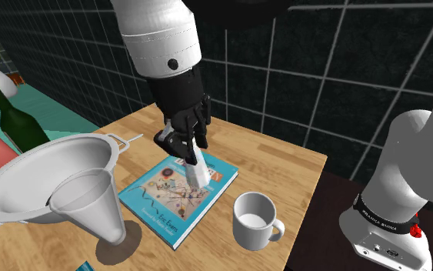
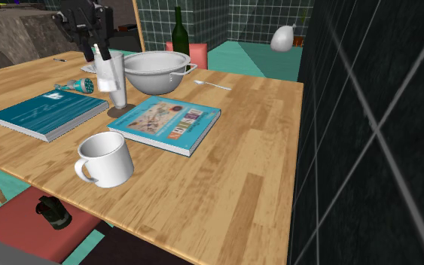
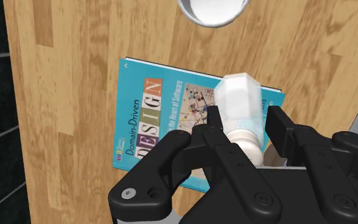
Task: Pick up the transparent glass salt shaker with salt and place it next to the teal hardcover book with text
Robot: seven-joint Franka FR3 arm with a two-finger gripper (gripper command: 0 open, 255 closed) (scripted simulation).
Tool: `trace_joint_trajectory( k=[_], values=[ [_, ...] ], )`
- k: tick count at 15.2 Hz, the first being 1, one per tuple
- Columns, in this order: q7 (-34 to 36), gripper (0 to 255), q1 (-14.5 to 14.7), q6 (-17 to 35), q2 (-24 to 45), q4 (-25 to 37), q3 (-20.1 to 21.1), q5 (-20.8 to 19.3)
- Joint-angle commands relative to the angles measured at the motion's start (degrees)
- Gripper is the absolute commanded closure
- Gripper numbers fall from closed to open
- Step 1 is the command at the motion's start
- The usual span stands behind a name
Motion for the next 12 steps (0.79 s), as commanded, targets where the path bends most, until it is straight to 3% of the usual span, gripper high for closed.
trace_joint_trajectory(
  k=[1, 7, 12],
  values=[
    [3.3, 255, 1.2, -0.3, 1.3, 1.3, 1.8, -0.2],
    [13.5, 255, 5.4, -2.0, 7.7, 7.7, 7.3, -2.6],
    [22.7, 255, 10.5, -4.2, 15.5, 15.2, 11.0, -6.7]
  ],
)
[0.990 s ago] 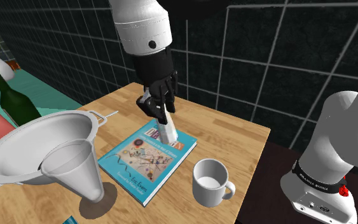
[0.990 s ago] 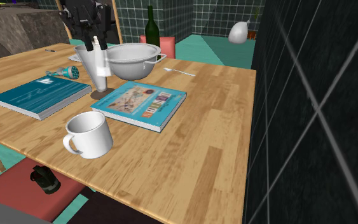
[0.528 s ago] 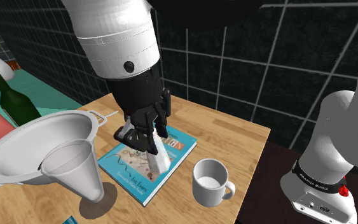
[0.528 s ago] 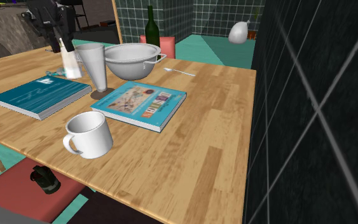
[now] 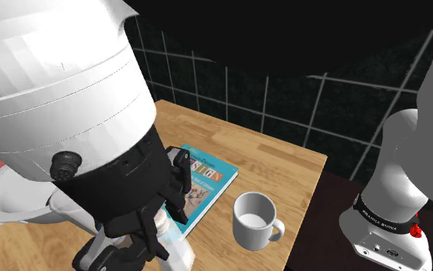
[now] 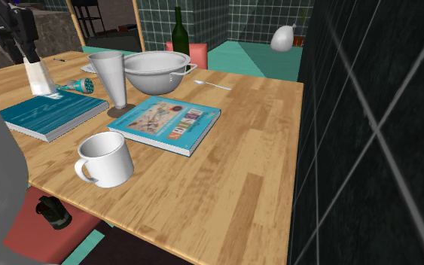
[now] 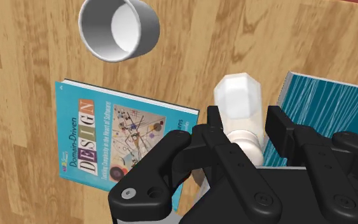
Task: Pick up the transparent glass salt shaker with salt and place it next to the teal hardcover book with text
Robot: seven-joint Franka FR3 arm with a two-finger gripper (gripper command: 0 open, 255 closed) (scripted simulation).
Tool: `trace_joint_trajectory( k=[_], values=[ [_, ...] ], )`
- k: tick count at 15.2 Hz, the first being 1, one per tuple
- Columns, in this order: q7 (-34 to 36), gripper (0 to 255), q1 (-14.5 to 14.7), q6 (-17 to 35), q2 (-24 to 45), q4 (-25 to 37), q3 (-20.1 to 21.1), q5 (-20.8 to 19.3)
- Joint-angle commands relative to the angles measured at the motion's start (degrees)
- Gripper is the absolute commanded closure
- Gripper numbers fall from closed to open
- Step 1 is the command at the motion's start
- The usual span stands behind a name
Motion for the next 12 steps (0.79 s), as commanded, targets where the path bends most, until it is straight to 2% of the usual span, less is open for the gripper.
trace_joint_trajectory(
  k=[1, 6, 12],
  values=[
    [3.9, 255, 2.5, -1.3, 3.8, 3.8, 1.3, -2.2],
    [12.3, 255, 10.9, -5.2, 13.5, 14.5, 2.6, -7.9],
    [12.4, 255, 10.0, -0.3, 13.0, 9.2, 2.3, -7.6]
  ],
)
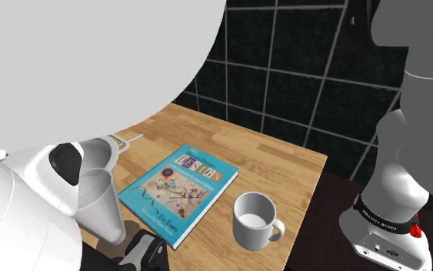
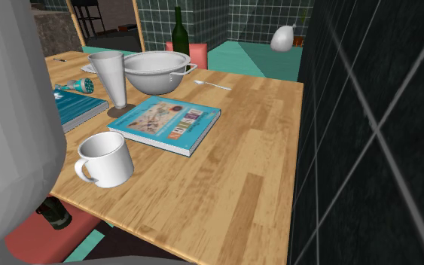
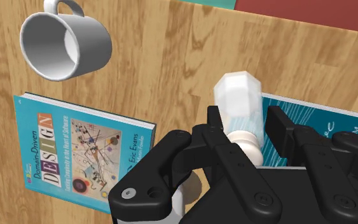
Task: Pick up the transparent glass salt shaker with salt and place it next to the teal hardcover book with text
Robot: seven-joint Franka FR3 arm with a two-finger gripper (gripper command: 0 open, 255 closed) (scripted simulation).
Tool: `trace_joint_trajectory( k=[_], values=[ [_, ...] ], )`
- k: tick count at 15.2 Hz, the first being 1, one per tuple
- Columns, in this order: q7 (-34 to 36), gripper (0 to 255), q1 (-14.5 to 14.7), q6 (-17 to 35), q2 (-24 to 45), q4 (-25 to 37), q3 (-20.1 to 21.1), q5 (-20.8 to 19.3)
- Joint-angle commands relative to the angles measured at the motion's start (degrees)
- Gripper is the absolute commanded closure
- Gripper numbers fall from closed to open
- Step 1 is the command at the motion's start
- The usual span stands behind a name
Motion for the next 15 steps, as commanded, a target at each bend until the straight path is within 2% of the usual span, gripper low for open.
trace_joint_trajectory(
  k=[1, 15],
  values=[
    [0.2, 255, -0.1, 1.5, 0.1, -1.4, 0.0, -0.1],
    [1.4, 255, -0.8, 11.6, 1.5, -10.6, -0.8, -1.4]
  ],
)
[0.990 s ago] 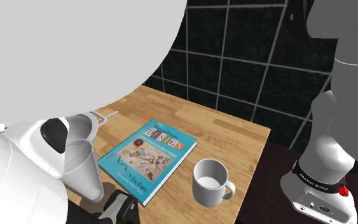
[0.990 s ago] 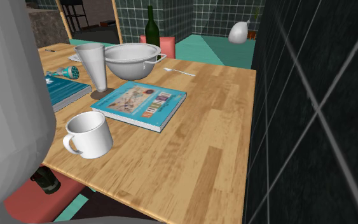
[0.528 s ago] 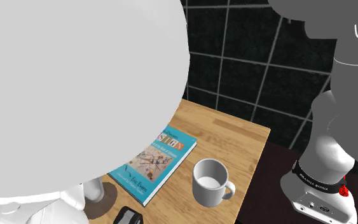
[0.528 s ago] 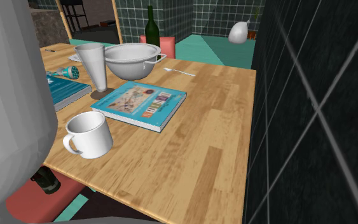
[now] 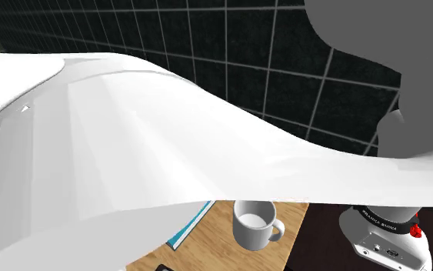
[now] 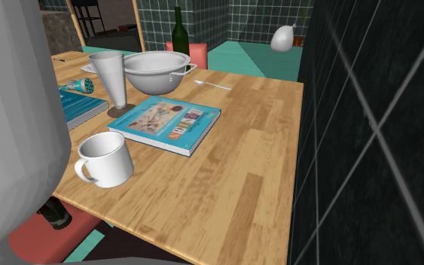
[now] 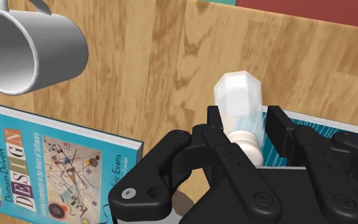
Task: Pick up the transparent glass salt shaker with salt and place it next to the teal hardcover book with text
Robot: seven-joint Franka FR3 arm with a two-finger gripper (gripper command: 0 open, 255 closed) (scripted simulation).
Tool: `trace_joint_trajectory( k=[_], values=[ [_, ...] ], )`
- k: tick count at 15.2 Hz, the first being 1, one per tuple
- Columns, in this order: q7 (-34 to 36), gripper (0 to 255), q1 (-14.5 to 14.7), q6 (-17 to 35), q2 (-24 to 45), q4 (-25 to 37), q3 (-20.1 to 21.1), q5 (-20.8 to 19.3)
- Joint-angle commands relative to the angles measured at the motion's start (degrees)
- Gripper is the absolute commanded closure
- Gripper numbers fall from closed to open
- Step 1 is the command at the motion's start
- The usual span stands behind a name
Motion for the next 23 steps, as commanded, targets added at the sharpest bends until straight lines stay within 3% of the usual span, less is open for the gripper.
trace_joint_trajectory(
  k=[1, 11, 18, 19, 23],
  values=[
    [0.4, 255, 0.1, 1.5, 0.7, -1.0, -0.2, -0.5],
    [2.0, 255, 0.7, 8.1, 3.5, -5.6, -1.4, -2.9],
    [2.0, 255, 0.7, 8.1, 3.5, -5.6, -1.4, -2.8],
    [2.0, 0, 0.7, 8.1, 3.5, -5.6, -1.4, -2.8],
    [2.0, 0, 0.7, 8.1, 3.5, -5.6, -1.4, -2.8]
  ],
)
